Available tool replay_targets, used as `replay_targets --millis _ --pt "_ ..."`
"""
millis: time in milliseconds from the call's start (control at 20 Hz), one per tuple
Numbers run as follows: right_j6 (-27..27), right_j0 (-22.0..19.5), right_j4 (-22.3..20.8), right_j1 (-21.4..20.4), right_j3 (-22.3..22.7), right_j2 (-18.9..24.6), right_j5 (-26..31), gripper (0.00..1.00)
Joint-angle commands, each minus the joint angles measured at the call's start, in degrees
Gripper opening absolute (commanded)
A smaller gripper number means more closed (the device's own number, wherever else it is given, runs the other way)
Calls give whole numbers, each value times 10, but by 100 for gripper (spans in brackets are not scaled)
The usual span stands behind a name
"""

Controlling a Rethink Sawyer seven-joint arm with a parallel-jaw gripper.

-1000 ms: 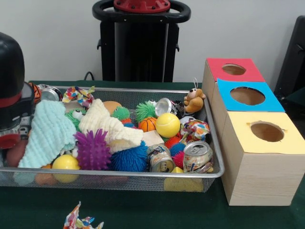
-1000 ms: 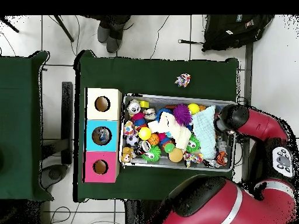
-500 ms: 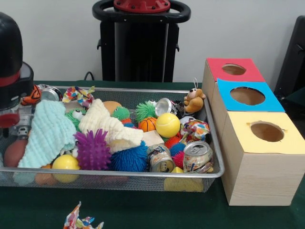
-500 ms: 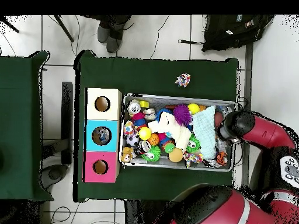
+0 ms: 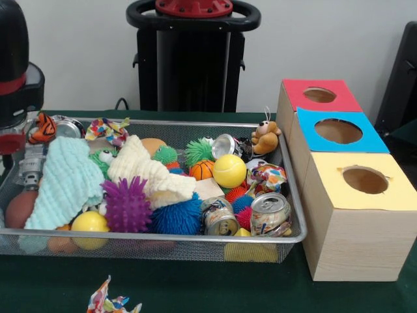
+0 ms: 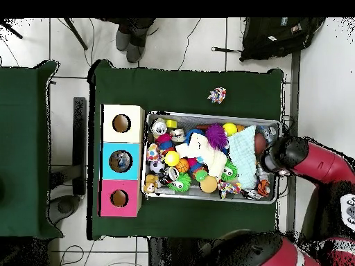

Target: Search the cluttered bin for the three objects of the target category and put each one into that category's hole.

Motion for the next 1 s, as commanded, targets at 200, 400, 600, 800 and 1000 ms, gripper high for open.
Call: replay_targets --millis 200,400,600,800,1000 --pt "-32 -31 -11 -32 114 76 -132 100" --pt "-47 -56 -2 -46 147 112 -171 100" --pt "-28 -52 9 -76 175 122 -172 100" --pt "-33 -60 22 -108 204 140 -153 100" --pt "-39 -65 27 -134 222 150 -132 100"
